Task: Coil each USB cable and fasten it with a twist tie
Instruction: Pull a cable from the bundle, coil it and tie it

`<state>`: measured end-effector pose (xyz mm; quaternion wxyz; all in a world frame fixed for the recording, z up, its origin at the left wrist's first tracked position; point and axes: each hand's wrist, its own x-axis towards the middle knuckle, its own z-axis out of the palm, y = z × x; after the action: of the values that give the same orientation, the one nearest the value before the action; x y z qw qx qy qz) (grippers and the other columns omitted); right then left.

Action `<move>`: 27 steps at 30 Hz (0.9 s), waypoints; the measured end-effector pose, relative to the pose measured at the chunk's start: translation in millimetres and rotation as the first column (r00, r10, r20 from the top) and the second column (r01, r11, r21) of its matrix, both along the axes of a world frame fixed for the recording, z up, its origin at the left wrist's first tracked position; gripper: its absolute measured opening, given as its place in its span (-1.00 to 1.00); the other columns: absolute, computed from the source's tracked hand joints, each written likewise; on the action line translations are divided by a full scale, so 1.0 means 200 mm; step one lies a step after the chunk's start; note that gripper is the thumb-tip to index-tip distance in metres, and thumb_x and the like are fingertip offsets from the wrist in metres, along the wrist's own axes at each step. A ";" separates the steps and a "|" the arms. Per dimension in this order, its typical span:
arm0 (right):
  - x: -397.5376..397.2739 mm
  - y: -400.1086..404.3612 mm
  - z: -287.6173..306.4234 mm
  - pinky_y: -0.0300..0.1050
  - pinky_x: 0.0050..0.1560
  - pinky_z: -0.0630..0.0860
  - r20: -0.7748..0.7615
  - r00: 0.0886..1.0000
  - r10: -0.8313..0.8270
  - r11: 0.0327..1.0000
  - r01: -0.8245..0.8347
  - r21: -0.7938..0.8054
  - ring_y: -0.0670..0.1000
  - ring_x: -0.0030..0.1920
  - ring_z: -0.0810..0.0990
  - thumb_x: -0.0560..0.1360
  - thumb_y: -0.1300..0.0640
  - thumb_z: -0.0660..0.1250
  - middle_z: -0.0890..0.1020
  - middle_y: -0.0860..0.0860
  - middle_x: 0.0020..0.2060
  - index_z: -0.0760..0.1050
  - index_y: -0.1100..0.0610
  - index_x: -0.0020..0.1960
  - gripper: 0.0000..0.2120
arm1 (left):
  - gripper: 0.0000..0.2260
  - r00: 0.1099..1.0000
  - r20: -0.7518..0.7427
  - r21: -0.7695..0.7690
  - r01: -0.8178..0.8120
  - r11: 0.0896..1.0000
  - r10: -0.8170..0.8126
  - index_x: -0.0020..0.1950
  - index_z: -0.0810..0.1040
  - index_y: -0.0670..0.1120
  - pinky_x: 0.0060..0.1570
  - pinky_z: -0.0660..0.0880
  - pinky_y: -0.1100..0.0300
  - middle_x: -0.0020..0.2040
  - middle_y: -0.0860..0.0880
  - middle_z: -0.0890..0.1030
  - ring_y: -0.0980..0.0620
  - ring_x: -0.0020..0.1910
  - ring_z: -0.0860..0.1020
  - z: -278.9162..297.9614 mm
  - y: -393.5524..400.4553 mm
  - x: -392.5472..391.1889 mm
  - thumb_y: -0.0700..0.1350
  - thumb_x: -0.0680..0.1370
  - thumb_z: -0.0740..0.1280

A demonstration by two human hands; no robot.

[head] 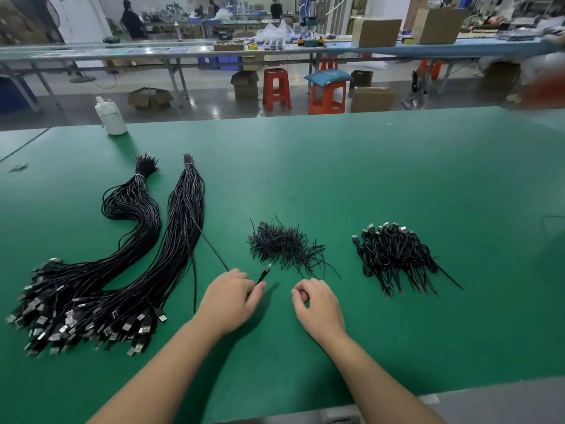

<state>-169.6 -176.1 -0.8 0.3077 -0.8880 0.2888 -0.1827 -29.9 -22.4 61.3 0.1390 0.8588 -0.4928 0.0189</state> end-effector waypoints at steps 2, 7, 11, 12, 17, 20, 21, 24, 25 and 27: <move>0.00 0.00 0.00 -0.23 -0.18 0.33 0.015 1.000 0.012 1.000 -0.013 0.007 -0.17 -0.15 0.44 0.59 -0.02 0.21 0.48 -0.18 -0.30 0.52 -0.08 -0.16 -0.81 | -0.52 0.917 -0.392 -0.048 -0.104 0.993 0.077 -0.37 0.57 -0.11 -0.22 0.43 0.12 -0.39 -0.07 0.57 -0.01 -0.35 0.50 0.00 -0.05 -0.08 0.08 0.65 0.16; -0.01 -0.01 0.02 -0.14 0.02 0.45 0.024 0.999 0.028 0.992 -0.031 0.125 -0.17 0.00 0.49 0.56 -0.04 0.12 0.59 -0.25 -0.14 0.65 -0.09 0.02 -0.69 | -0.57 0.504 -0.863 -0.168 -0.240 0.956 -0.025 -0.27 0.69 -0.13 -0.21 0.45 0.18 -0.31 -0.11 0.67 0.02 -0.36 0.53 -0.01 -0.16 -0.24 0.00 0.63 0.16; -0.02 -0.01 0.03 -0.15 0.01 0.45 0.050 0.998 0.030 0.982 -0.039 0.186 -0.21 0.01 0.49 0.59 0.00 0.10 0.60 -0.22 -0.12 0.65 -0.14 0.05 -0.67 | -0.57 0.746 -0.663 -0.208 -0.258 0.944 0.058 -0.14 0.71 -0.09 -0.10 0.39 0.22 -0.28 -0.05 0.60 0.04 -0.17 0.50 -0.06 -0.19 -0.23 0.08 0.61 0.13; -0.02 -0.01 0.03 -0.15 0.02 0.44 0.054 0.998 0.031 0.981 -0.041 0.191 -0.21 0.02 0.48 0.59 0.00 0.11 0.60 -0.22 -0.10 0.64 -0.13 0.11 -0.68 | -0.59 0.766 -0.642 -0.239 -0.247 0.939 0.038 -0.11 0.72 -0.05 -0.11 0.40 0.24 -0.27 -0.02 0.58 0.10 -0.16 0.49 -0.06 -0.19 -0.22 0.09 0.61 0.12; -0.03 0.00 0.07 -0.26 0.27 0.35 0.134 0.985 0.113 0.978 -0.134 0.161 -0.21 0.22 0.43 0.58 -0.01 0.28 0.58 -0.24 0.20 0.58 -0.07 0.31 -0.68 | -0.69 0.685 -0.729 -0.314 -0.321 0.893 -0.010 -0.08 0.70 0.06 0.24 0.36 0.23 0.06 0.00 0.50 0.24 0.12 0.44 -0.07 -0.19 -0.21 0.12 0.62 0.21; -0.03 0.03 0.13 -0.24 0.30 0.36 0.201 0.964 0.173 0.942 -0.221 0.251 -0.13 0.23 0.50 0.60 0.13 0.34 0.65 -0.10 0.14 0.67 0.09 0.17 -0.80 | -0.75 0.660 -0.750 -0.317 -0.299 0.900 -0.045 -0.02 0.68 0.18 0.37 0.29 0.17 0.14 0.11 0.51 0.20 0.24 0.43 -0.04 -0.18 -0.21 0.01 0.66 0.21; -0.03 0.05 0.16 -0.21 0.24 0.40 0.198 0.962 0.186 0.927 -0.239 0.289 -0.12 0.15 0.55 0.61 0.15 0.32 0.67 -0.09 0.04 0.69 0.13 0.06 -0.83 | -0.74 0.651 -0.757 -0.316 -0.287 0.904 -0.058 0.02 0.66 0.24 0.32 0.31 0.21 0.09 0.15 0.55 0.22 0.21 0.45 -0.02 -0.18 -0.21 0.01 0.67 0.18; -0.02 0.10 0.24 -0.18 -0.10 0.43 0.196 0.955 0.223 0.887 -0.282 0.366 -0.13 -0.24 0.52 0.64 0.18 0.23 0.61 -0.12 -0.32 0.54 0.02 -0.23 -0.71 | -0.69 0.550 -0.828 -0.309 -0.283 0.908 -0.110 0.15 0.60 0.31 0.06 0.41 0.36 -0.02 0.06 0.69 0.22 0.02 0.59 0.05 -0.17 -0.21 0.00 0.69 0.09; -0.02 0.11 0.27 -0.15 -0.16 0.42 0.204 0.953 0.225 0.873 -0.290 0.392 -0.12 -0.30 0.48 0.65 0.19 0.21 0.56 -0.11 -0.37 0.49 -0.02 -0.25 -0.69 | -0.68 0.498 -0.857 -0.299 -0.275 0.914 -0.131 0.20 0.60 0.26 0.08 0.42 0.37 0.06 0.07 0.69 0.23 0.07 0.60 0.07 -0.17 -0.20 -0.02 0.70 0.08; -0.03 0.11 0.31 -0.11 -0.21 0.41 0.215 0.951 0.222 0.846 -0.297 0.443 -0.06 -0.32 0.44 0.66 0.18 0.19 0.50 -0.05 -0.39 0.49 -0.04 -0.21 -0.70 | -0.65 0.442 -0.884 -0.266 -0.214 0.940 -0.149 0.27 0.61 0.13 0.26 0.38 0.29 0.18 0.14 0.65 0.26 0.19 0.56 0.11 -0.16 -0.19 -0.03 0.71 0.04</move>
<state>-175.5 -154.3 61.6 0.5571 -0.8006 0.1766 -0.1323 -67.1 -54.4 83.8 0.5230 0.7098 -0.3166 -0.3499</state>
